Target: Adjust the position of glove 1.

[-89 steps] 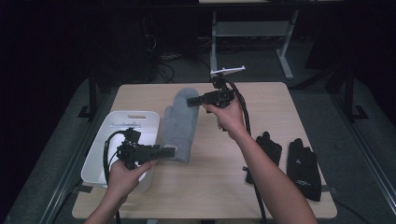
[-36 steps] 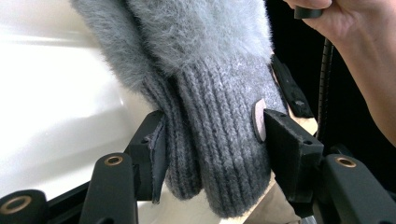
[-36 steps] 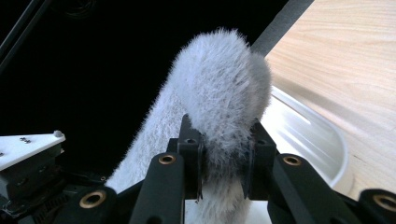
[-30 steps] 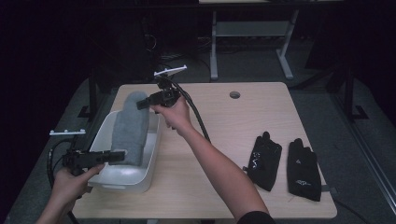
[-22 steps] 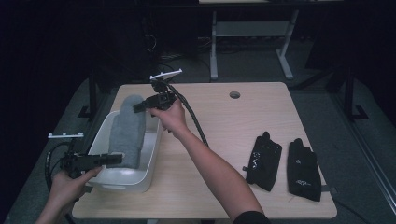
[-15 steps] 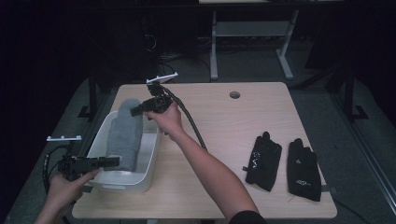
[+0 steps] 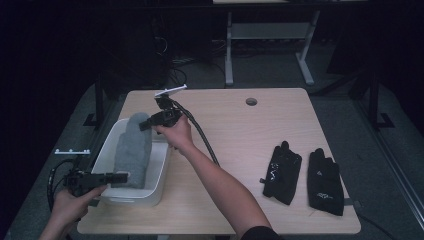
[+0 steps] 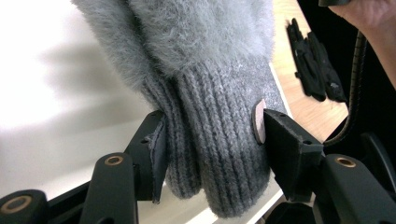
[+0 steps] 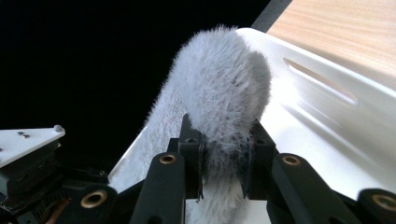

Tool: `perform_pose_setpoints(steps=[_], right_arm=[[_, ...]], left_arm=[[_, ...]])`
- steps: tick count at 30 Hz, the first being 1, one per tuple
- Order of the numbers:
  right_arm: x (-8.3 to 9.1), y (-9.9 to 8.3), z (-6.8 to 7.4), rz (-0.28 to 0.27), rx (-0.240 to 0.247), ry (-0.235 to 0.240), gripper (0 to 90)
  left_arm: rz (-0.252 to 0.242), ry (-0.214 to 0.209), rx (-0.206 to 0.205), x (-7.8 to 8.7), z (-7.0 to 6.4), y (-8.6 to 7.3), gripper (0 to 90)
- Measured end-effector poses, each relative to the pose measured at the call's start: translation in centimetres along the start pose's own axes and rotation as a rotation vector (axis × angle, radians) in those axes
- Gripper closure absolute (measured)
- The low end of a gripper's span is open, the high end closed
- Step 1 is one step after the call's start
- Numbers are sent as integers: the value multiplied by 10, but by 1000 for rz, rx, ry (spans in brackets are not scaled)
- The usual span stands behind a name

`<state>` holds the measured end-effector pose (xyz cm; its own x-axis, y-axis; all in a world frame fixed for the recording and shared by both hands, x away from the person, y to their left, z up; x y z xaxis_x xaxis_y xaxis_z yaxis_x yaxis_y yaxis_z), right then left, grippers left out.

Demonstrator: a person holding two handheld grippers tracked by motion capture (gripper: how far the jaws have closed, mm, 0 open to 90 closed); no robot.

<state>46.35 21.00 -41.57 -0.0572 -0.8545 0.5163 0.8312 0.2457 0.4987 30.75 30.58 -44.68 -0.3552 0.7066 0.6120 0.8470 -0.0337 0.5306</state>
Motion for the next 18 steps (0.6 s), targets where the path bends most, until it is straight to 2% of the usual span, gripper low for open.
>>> perform_pose_setpoints(steps=[10, 15, 16, 18], right_arm=[[-8, -9, -9, 24, 3, -20, 736], [-9, -13, -12, 32, 4, -34, 736], [-9, -15, -13, 38, 10, -32, 737], [-9, -15, -13, 37, 10, -36, 737]], left_arm=[[41, 40, -13, -7, 6, -6, 437], [74, 77, -26, -9, 6, -8, 431], [92, 92, -43, -10, 7, -9, 430], [103, 106, -47, -11, 7, -9, 426]])
Point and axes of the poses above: each handheld gripper's, and its own axes: x roughly backward along the jaws, y roughly out of its top, z roughly to its left, the point moved 10 cm from there along -x, roughly forward along the jaws, and after that the axes turned 2 degrees about -x, right-handed, at the moved point
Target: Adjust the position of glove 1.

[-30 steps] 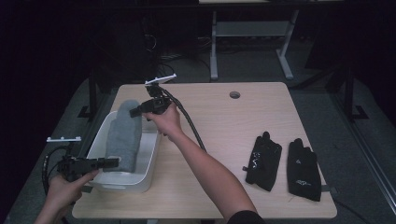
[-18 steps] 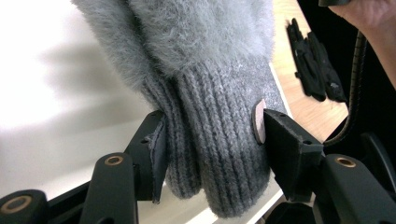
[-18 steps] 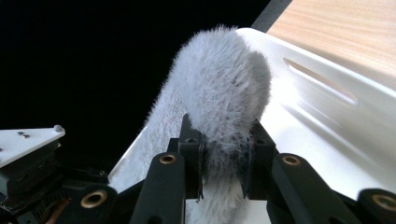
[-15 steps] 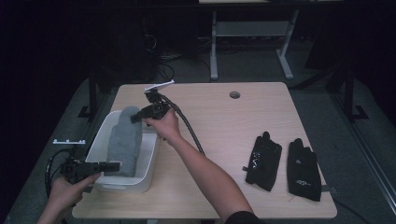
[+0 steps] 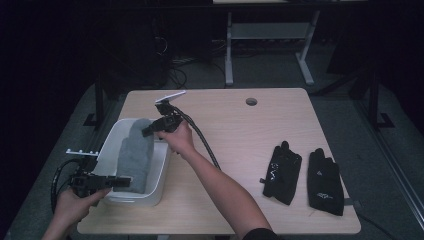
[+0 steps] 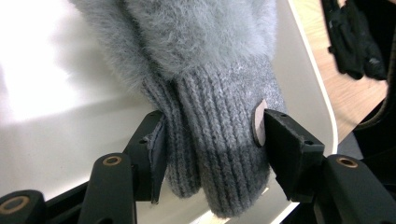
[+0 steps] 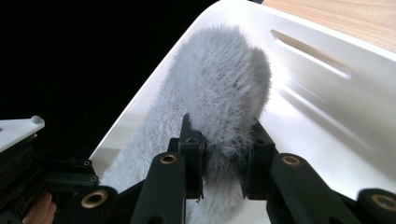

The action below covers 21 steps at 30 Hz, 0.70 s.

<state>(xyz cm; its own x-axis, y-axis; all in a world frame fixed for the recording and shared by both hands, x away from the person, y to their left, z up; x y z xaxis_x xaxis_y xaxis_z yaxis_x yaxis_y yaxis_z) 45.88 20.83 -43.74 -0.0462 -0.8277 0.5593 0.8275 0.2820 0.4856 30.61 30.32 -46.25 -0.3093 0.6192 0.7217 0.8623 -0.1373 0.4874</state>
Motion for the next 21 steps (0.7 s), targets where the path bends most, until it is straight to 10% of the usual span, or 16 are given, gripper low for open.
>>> perform_pose_setpoints(steps=[6, 21], right_arm=[[-3, -5, -2, 8, 12, 6, 741], [-11, -14, -10, 74, 64, -79, 667]], left_arm=[[55, 60, -19, -2, -1, -4, 361], [15, 62, -40, 1, -7, 4, 367]])
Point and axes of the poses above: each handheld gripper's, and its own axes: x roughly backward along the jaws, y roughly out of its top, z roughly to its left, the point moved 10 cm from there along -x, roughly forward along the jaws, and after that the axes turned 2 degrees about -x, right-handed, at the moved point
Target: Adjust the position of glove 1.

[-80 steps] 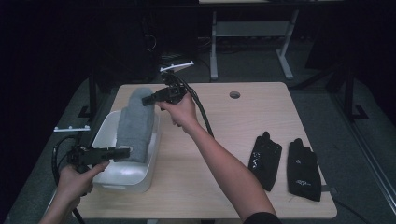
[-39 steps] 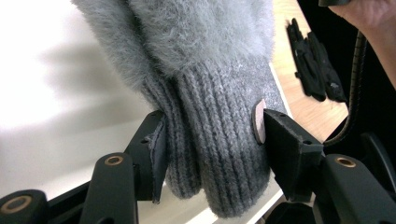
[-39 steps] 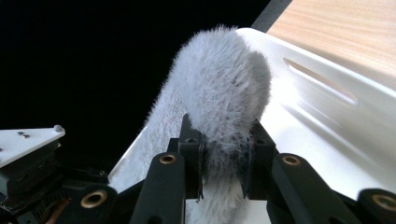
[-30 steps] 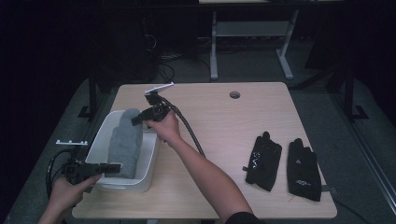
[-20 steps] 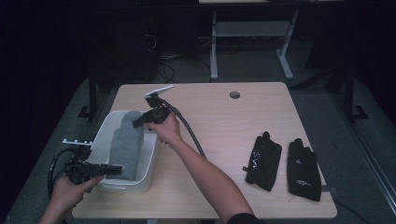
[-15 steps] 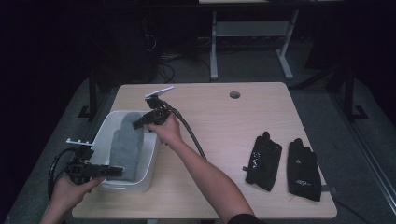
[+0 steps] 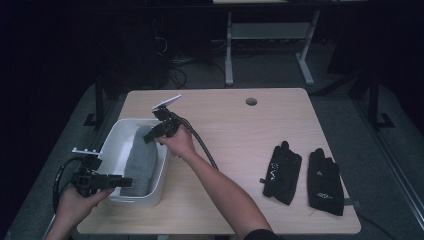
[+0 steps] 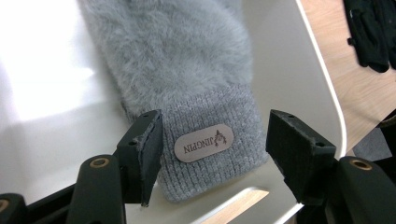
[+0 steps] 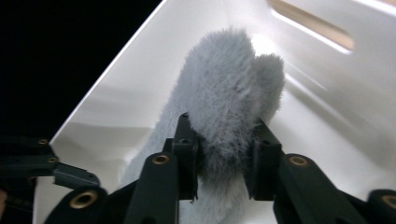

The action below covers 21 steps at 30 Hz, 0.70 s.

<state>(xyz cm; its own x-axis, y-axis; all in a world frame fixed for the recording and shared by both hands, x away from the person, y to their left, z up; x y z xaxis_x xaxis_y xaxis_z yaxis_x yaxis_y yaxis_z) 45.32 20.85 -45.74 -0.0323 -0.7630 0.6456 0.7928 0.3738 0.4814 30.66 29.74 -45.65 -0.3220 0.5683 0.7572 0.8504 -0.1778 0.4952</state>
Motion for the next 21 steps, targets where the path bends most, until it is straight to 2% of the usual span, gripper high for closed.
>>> perform_pose_setpoints(steps=[4, 10, 13, 15, 16, 21], right_arm=[[3, 2, -4, -16, 3, -26, 618], [15, 8, -6, -44, -5, -25, 574], [22, 11, -6, -58, -10, -11, 556], [27, 12, -6, -67, -3, -6, 553], [29, 13, -4, -76, -15, 13, 544], [44, 15, -3, -104, -12, 45, 510]], left_arm=[[-34, -1, 2, 3, -2, 5, 365], [-57, -6, -8, 7, -3, 10, 363], [-87, -9, 7, 9, -6, 14, 358], [-92, -7, -2, 11, -6, 16, 354], [-96, -8, -8, 13, -6, 17, 353], [-128, -27, -5, 16, -12, 24, 334]])
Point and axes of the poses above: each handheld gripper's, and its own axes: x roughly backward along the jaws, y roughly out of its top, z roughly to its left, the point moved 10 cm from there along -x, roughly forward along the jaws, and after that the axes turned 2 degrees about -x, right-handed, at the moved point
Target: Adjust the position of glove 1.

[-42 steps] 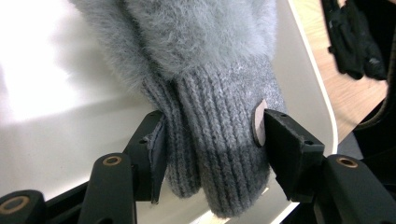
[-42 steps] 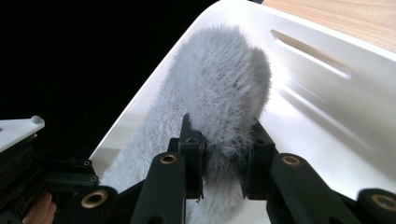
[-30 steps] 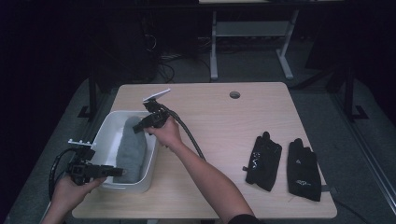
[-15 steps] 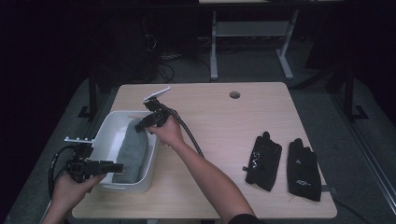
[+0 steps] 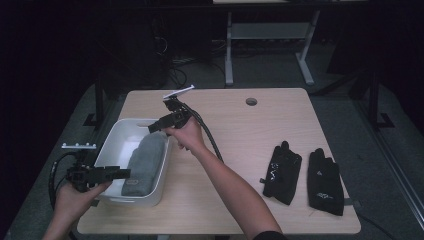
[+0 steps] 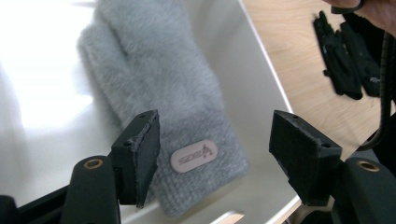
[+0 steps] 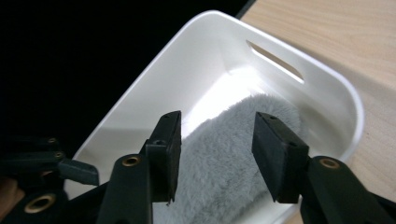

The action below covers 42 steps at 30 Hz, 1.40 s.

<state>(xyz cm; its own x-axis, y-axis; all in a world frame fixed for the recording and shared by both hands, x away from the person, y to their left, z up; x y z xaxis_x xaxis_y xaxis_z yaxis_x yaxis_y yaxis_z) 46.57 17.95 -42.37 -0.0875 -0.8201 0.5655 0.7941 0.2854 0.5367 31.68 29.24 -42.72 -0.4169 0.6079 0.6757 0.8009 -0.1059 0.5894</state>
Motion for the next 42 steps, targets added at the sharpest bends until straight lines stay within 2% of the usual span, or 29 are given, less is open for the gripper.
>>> perform_pose_setpoints(steps=[6, 13, 22, 42], right_arm=[[18, 2, 4, -31, -4, 42, 490], [35, 3, 3, -51, -11, 65, 475], [55, 3, -2, -79, -18, 88, 445], [107, -10, -27, -129, -41, 80, 394]], left_arm=[[-18, -18, -23, -1, -12, 10, 304], [-46, -46, -26, -3, -26, 21, 275], [-59, -83, -46, -7, -43, 32, 241], [-31, -154, -94, -39, -87, 48, 209]])
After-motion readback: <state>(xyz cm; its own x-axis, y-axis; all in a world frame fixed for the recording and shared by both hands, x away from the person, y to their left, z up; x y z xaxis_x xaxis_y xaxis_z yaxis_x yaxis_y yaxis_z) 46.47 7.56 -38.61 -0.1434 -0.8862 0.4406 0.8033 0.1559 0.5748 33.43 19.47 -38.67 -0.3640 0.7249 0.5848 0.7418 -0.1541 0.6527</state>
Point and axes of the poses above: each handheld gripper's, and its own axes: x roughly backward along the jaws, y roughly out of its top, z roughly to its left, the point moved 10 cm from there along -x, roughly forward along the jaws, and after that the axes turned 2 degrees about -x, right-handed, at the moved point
